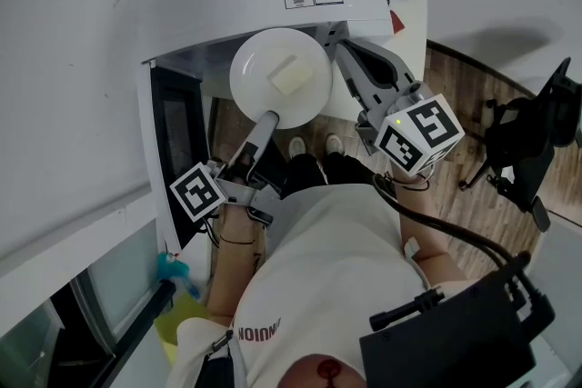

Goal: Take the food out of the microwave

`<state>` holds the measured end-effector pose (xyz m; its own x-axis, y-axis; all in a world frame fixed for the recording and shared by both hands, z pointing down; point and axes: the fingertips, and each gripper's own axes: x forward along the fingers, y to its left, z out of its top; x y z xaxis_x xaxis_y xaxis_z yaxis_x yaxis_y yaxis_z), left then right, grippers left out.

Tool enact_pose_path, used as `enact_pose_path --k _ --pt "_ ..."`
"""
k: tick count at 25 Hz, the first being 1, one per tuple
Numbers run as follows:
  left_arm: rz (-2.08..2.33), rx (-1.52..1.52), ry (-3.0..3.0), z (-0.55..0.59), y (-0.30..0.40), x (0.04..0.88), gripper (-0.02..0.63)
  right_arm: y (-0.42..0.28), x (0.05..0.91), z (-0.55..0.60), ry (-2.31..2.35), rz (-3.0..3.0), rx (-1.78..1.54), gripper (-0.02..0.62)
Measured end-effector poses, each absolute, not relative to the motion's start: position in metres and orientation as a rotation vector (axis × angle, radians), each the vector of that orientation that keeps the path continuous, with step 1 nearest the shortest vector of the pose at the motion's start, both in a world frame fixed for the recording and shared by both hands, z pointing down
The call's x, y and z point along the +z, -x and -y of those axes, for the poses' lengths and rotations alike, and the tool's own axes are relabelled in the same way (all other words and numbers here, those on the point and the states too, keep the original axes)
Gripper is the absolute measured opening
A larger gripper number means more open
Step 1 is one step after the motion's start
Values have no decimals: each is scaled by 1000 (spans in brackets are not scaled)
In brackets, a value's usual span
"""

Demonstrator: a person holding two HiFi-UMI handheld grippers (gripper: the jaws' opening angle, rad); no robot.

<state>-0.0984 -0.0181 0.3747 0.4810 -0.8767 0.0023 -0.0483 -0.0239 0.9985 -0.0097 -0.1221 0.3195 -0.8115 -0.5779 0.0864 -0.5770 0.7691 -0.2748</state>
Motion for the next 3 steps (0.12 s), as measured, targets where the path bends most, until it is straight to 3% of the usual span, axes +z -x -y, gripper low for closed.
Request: enact_pose_path --k 3 --pt "861 -817 -1450 18 98 373 25 9 319 122 959 -2952 -457 21"
